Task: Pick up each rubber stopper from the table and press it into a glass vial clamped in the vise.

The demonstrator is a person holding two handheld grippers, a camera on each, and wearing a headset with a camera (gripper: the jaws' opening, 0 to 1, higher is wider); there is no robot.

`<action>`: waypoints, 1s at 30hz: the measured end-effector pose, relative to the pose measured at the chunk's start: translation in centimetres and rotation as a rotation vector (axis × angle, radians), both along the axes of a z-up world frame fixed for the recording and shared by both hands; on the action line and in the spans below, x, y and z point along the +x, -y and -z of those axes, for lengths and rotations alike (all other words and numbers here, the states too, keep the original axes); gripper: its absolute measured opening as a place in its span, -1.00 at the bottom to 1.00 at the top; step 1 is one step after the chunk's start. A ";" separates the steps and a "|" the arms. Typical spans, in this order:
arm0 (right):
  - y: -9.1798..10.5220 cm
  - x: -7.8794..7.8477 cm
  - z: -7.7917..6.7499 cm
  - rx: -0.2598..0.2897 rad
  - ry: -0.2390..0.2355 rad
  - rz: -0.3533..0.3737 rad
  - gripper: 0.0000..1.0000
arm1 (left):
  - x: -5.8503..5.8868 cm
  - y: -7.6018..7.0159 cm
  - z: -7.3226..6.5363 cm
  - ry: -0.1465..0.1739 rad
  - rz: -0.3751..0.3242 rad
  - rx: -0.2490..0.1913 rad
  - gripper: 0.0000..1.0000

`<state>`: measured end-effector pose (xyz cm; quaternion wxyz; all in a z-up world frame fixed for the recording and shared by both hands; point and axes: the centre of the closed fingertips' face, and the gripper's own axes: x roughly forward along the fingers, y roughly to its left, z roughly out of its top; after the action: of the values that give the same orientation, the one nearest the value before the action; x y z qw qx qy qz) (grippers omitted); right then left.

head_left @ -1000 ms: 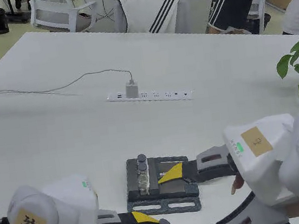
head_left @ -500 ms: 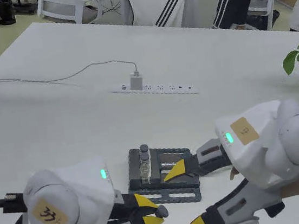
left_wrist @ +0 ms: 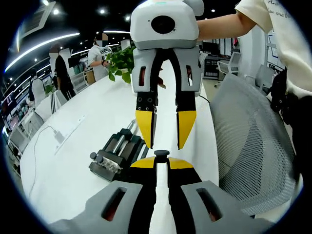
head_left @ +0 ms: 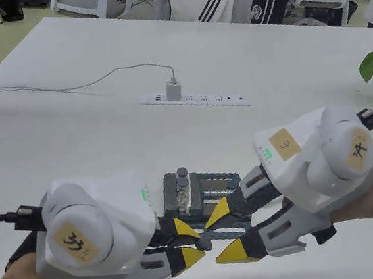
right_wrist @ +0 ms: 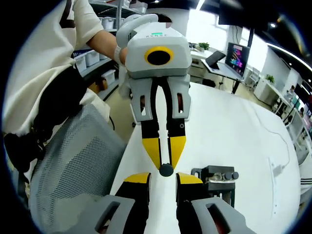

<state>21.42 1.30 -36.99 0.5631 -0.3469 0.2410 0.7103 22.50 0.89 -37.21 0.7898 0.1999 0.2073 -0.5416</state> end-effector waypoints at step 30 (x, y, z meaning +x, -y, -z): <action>-0.6 -0.2 0.3 -0.011 -0.020 -0.002 -0.85 | -0.4 0.0 0.2 -0.080 -0.065 -0.097 -0.93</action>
<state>21.21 1.89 -37.29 0.5582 -0.3429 0.2502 0.7129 22.12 0.84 -37.42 0.8069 0.1325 0.2186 -0.5325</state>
